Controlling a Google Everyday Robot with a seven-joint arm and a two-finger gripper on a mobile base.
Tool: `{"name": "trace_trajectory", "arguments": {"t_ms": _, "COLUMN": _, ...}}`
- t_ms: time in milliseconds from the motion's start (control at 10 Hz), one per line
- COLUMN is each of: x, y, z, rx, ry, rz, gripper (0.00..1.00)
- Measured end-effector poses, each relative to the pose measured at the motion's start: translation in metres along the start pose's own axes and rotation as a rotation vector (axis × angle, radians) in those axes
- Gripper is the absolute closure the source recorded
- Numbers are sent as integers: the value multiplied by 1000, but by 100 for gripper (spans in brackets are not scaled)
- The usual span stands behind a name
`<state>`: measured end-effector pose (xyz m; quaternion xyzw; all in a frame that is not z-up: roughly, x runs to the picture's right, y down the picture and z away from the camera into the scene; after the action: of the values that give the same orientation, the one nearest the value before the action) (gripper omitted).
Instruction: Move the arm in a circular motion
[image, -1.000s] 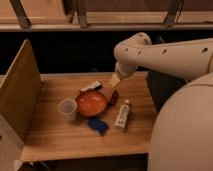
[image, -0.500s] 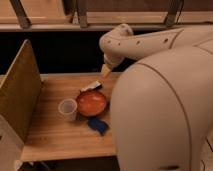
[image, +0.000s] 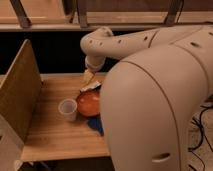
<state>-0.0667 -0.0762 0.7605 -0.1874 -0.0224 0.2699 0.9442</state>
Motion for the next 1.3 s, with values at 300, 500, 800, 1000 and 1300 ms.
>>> {"name": "trace_trajectory", "arguments": {"t_ms": 300, "x": 14, "y": 44, "z": -20, "rx": -14, "ry": 36, "rz": -61, "gripper": 20}}
{"name": "trace_trajectory", "arguments": {"t_ms": 500, "x": 41, "y": 57, "z": -33, "rx": -2, "ry": 64, "rz": -20, "gripper": 20}}
{"name": "trace_trajectory", "arguments": {"t_ms": 800, "x": 123, "y": 38, "z": -57, "rx": 62, "ry": 146, "rz": 174, "gripper": 20}}
{"name": "trace_trajectory", "arguments": {"t_ms": 1000, "x": 175, "y": 3, "z": -81, "rx": 129, "ry": 166, "rz": 336, "gripper": 20}}
{"name": "trace_trajectory", "arguments": {"t_ms": 1300, "x": 204, "y": -50, "z": -92, "rx": 187, "ry": 138, "rz": 477, "gripper": 20}}
